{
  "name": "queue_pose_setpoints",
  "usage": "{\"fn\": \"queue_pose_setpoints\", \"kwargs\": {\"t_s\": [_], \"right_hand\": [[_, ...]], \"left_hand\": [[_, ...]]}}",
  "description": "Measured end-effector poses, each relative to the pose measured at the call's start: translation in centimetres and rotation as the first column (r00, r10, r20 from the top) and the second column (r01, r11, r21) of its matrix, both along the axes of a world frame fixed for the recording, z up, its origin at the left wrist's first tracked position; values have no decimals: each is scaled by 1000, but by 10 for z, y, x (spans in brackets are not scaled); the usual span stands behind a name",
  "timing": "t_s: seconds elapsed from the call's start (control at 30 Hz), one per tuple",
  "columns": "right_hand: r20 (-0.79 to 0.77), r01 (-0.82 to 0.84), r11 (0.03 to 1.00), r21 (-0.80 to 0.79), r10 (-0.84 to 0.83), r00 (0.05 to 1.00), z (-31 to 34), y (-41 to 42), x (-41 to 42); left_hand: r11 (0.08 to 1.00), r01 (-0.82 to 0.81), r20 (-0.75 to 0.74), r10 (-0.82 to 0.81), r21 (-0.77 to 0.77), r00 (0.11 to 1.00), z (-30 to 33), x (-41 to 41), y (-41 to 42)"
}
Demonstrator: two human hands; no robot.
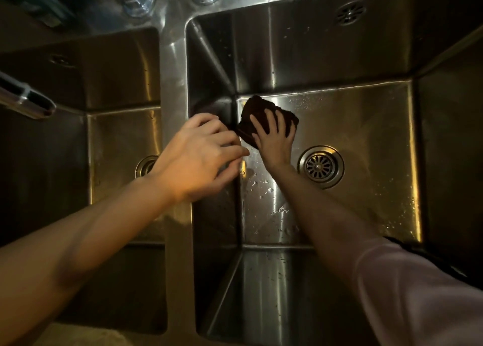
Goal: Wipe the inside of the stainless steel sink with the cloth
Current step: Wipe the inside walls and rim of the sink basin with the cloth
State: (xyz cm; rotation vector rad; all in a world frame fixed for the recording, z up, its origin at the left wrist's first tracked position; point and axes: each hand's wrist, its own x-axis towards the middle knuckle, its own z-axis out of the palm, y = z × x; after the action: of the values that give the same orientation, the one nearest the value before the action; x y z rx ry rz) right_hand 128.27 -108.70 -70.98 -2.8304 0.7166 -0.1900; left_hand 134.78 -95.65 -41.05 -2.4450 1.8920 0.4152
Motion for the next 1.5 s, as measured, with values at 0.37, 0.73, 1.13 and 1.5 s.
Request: {"fn": "queue_pose_setpoints", "kwargs": {"t_s": [0.37, 0.73, 1.13, 1.5], "right_hand": [[-9, 64, 997, 45, -63, 998, 6, -14, -1], [7, -62, 998, -24, 62, 998, 9, -59, 11], [-26, 50, 995, 89, -48, 999, 11, -60, -4], [-105, 138, 984, 112, -126, 986, 11, -62, -17]], "left_hand": [[1000, -8, 2, 8, -11, 1000, -1, -1, 0], [1000, -4, -1, 4, -18, 1000, -5, 1, 3], [1000, -5, -15, 5, -23, 1000, -3, 0, 3], [1000, -14, 0, 14, -21, 1000, -4, 0, 2]]}}
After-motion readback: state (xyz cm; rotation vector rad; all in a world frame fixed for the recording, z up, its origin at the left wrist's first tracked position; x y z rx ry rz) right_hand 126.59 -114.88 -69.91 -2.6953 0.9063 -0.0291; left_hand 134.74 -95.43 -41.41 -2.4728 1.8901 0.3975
